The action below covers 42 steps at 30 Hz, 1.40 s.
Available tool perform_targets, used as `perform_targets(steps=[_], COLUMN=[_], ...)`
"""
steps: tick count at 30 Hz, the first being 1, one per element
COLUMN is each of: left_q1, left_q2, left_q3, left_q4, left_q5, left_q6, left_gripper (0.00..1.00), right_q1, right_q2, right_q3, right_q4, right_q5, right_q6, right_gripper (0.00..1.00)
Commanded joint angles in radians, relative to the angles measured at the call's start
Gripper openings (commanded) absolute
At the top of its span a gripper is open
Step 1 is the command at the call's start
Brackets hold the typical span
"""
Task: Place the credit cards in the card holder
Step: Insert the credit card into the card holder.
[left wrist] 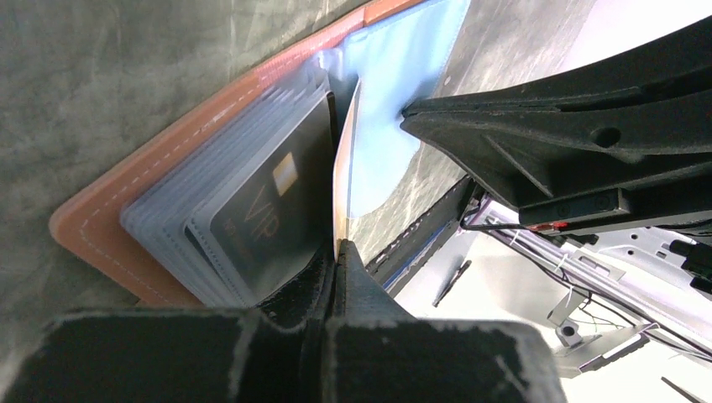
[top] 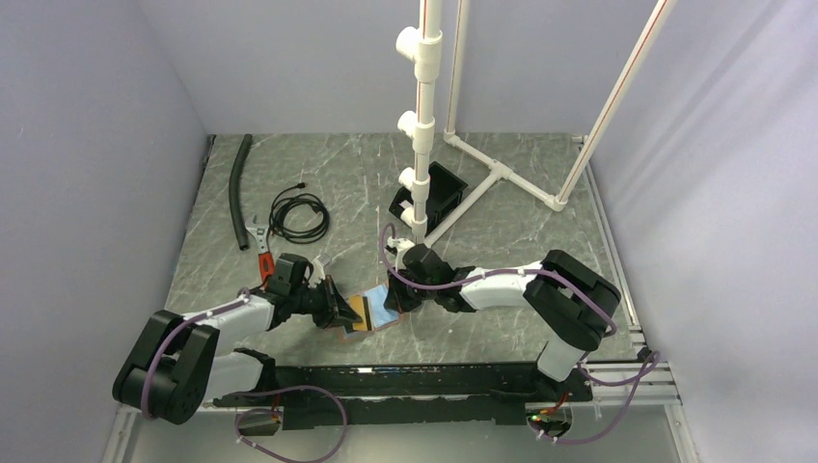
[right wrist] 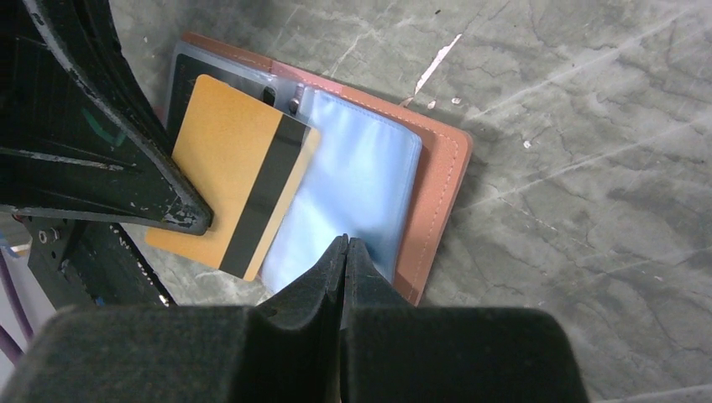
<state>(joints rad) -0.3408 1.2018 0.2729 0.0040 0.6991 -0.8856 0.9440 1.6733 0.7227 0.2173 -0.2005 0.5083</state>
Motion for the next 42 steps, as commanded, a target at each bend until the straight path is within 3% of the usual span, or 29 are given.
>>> perform_targets(steps=[1,12,27,32,38,42], left_q1=[0.005,0.005,0.003,0.003,0.003,0.003], left_q2=[0.031,0.033,0.065,0.074,0.082,0.096], left_q3=[0.003,-0.014,-0.122,-0.127,-0.129,-0.126], left_q4=[0.071,0.142,0.397,0.416,0.406,0.419], left_q5=[-0.041,-0.087,-0.041,-0.040,-0.044,-0.040], left_q6=[-0.004,-0.046,-0.219,-0.226,-0.211,-0.211], left_gripper=[0.00,0.00,0.00,0.00,0.00,0.00], right_q1=[-0.002,-0.002,-0.002,-0.003,-0.002,-0.004], right_q2=[0.054,0.052,0.062,0.024,-0.064,-0.081], right_q3=[0.002,-0.005,-0.003,0.036,0.084,0.089], right_q4=[-0.042,-0.041,-0.039,-0.128,-0.294,-0.322], right_q5=[0.026,0.024,0.014,0.033,0.067,0.066], right_q6=[-0.023,-0.024,-0.013,0.009,0.002,-0.003], right_gripper=[0.00,0.00,0.00,0.00,0.25,0.29])
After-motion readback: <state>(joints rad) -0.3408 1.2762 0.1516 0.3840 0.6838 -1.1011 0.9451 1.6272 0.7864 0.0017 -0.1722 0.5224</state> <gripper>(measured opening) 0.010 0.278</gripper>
